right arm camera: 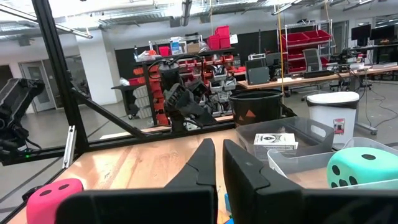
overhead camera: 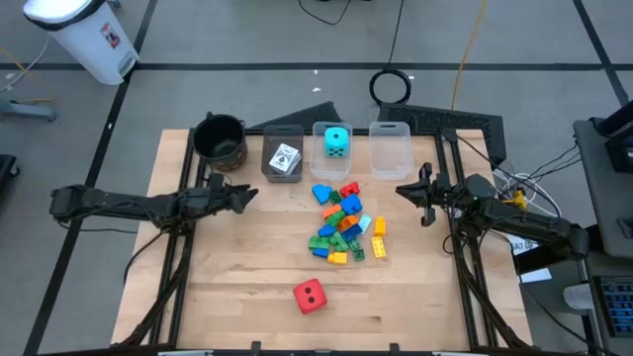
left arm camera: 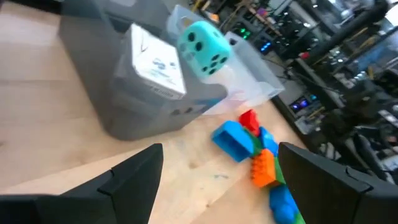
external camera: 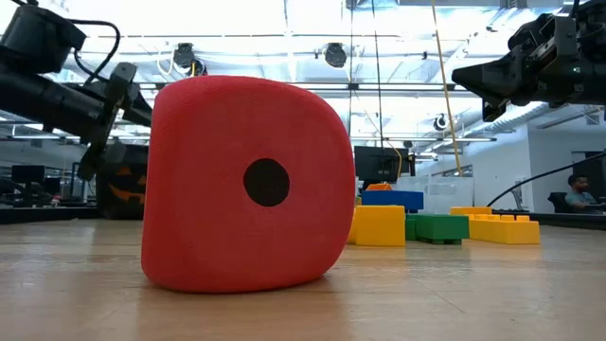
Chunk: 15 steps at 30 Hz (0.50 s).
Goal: Pick & Place Toys
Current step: Put the red dice into the left transparent bin
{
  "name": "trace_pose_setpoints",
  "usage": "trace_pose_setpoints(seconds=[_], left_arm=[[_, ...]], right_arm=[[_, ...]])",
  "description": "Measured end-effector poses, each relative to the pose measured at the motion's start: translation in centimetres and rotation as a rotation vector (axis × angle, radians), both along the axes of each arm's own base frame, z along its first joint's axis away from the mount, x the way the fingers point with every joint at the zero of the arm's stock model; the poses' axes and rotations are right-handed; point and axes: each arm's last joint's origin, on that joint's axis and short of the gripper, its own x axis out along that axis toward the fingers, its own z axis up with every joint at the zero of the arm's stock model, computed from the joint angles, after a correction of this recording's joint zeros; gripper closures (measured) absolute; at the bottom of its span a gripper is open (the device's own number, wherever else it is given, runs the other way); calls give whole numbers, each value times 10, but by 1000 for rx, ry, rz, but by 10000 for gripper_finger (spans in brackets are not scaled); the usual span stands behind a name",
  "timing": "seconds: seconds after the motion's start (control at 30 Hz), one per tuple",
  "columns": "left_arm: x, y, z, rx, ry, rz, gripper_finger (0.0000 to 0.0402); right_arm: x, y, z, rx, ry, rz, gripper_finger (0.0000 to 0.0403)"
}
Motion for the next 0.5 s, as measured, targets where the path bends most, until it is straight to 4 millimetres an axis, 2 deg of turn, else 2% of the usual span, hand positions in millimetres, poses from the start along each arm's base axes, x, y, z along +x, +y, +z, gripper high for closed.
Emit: trace_pose_setpoints(seconds=[0.1,0.27,0.4,0.5], left_arm=[[2,-1,-4,-42,19,-56,78],[8,-3,-4,-103,7,-266,77],[15,-8,7,-41,-100,-481,65],[19,-8,14,17,-167,-509,40]], right_arm=[[0,0,0,0,0,0,399],[0,0,0,0,0,0,398],[0,0,0,0,0,0,398],[0,0,0,0,0,0,398]])
